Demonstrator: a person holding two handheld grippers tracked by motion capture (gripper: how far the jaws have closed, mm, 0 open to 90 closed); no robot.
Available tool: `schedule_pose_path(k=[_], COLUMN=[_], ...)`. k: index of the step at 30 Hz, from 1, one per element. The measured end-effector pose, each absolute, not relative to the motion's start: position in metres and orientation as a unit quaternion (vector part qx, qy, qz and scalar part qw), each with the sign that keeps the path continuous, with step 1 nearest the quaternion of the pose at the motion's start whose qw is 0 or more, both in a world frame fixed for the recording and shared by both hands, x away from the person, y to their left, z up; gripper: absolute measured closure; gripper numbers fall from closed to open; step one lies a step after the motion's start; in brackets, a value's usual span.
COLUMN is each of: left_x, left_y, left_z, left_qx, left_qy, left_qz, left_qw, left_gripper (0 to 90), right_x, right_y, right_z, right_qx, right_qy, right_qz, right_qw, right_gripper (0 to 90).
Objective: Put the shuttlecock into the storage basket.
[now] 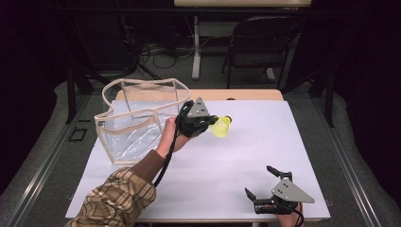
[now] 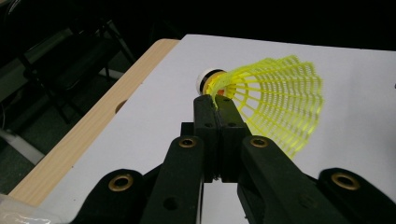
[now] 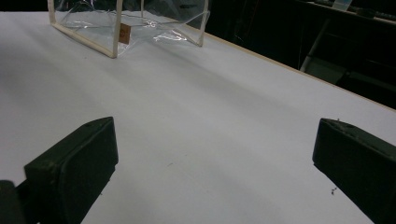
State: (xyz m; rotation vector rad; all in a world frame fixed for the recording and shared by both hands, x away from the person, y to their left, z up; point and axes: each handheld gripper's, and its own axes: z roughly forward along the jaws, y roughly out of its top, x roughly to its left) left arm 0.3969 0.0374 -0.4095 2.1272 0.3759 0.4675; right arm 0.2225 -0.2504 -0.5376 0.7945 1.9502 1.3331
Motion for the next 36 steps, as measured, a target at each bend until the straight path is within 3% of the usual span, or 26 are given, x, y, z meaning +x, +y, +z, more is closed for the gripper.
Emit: schedule_pose_path(k=[36], left_x=[0.409], left_y=[0.043], left_z=[-0.37], left_qx=[0.852], left_qy=[0.143], left_qz=[0.193], left_qw=[0.465], left_gripper=[89.6], right_x=[0.222], right_y=[-0.25], right_z=[-0.538], right_qx=[0.306], right_qy=[0.74], right_qz=[0.507], right_qw=[0.317], right_gripper=[0.0])
